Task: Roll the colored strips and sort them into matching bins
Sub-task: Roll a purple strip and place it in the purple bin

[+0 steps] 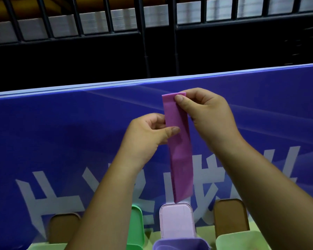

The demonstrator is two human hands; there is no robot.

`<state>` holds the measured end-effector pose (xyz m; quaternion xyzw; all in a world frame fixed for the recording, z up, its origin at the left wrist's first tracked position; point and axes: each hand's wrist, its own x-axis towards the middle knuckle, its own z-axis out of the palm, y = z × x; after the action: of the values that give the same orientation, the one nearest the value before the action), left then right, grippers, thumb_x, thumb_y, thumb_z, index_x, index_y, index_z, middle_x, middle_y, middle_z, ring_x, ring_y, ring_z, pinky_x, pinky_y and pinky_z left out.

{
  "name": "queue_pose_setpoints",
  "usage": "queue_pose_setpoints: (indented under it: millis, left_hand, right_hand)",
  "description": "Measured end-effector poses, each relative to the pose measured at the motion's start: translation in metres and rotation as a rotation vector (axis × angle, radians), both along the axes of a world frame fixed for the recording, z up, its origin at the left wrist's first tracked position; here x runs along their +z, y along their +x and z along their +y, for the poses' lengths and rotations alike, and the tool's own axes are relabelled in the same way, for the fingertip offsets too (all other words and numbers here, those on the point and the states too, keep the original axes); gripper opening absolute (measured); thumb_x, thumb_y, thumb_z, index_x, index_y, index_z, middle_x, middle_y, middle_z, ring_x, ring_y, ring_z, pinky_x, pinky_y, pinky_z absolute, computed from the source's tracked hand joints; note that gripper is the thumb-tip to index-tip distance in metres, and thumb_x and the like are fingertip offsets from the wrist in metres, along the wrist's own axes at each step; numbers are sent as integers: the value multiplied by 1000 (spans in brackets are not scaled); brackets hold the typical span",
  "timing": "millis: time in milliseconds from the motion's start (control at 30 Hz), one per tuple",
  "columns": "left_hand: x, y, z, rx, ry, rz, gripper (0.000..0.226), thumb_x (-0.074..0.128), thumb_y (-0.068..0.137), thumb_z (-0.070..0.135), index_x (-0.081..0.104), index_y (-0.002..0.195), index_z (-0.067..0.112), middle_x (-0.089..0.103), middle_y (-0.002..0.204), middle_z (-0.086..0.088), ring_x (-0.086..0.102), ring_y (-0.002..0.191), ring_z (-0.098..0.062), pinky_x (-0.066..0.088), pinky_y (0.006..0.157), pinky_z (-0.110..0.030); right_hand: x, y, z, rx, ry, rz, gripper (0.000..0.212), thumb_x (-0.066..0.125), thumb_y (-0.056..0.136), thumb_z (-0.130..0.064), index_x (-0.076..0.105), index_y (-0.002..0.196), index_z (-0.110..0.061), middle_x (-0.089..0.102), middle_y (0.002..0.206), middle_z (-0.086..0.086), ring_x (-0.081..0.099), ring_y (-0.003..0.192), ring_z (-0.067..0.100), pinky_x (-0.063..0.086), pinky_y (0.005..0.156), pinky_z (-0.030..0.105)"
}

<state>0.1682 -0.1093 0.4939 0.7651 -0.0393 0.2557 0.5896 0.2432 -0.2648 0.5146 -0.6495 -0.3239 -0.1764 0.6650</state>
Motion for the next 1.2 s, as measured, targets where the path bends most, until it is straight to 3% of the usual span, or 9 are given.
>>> queue_pose_setpoints:
  millis: [133,300,400,500,633,867,1200]
  left_hand:
    - [-2,1,-1,10,-1,17,18,81,94,7,81,111,13,84,98,-5,82,93,-22,67,86,-36]
    - [-3,6,1,43,50,36,17,83,94,14,81,110,18,84,98,-3,82,95,-21,66,94,-49]
    - [-4,8,1,41,56,57,16,84,94,17,81,109,20,84,99,-2,82,97,-21,65,94,-51]
    - [-6,10,1,38,62,68,16,83,95,18,81,110,20,84,100,-1,81,97,-19,66,94,-51]
    - [-10,13,0,46,59,63,14,81,97,24,81,111,22,84,100,0,81,98,-20,65,93,-52]
    - [-10,18,-3,40,16,13,13,73,103,20,81,112,16,84,100,-3,82,96,-24,66,91,-48]
    - [-8,15,-4,17,24,34,16,68,106,18,81,114,13,84,97,-7,82,92,-24,67,91,-47]
  right_hand:
    - [-4,6,-2,-1,-36,8,10,72,103,-29,80,104,-24,75,82,-15,64,73,-6,50,66,14]
    - [-6,11,-6,3,-43,16,11,70,104,-29,80,104,-25,73,79,-15,62,70,-6,51,65,14]
    - [-8,12,-6,12,-44,16,11,70,104,-29,80,105,-24,76,86,-12,67,78,-4,52,69,13]
    - [-10,14,-8,10,-51,36,12,69,105,-30,79,106,-25,78,92,-8,71,84,1,55,70,15]
    - [-12,17,-8,50,-49,77,13,68,106,-29,79,108,-22,79,93,0,74,84,13,64,73,29]
    - [-12,19,-8,42,-47,66,12,68,106,-29,78,107,-23,80,94,-1,76,89,17,66,77,36]
    - [-16,20,-10,78,-32,65,12,68,106,-25,78,109,-21,80,95,-2,75,86,11,63,72,24]
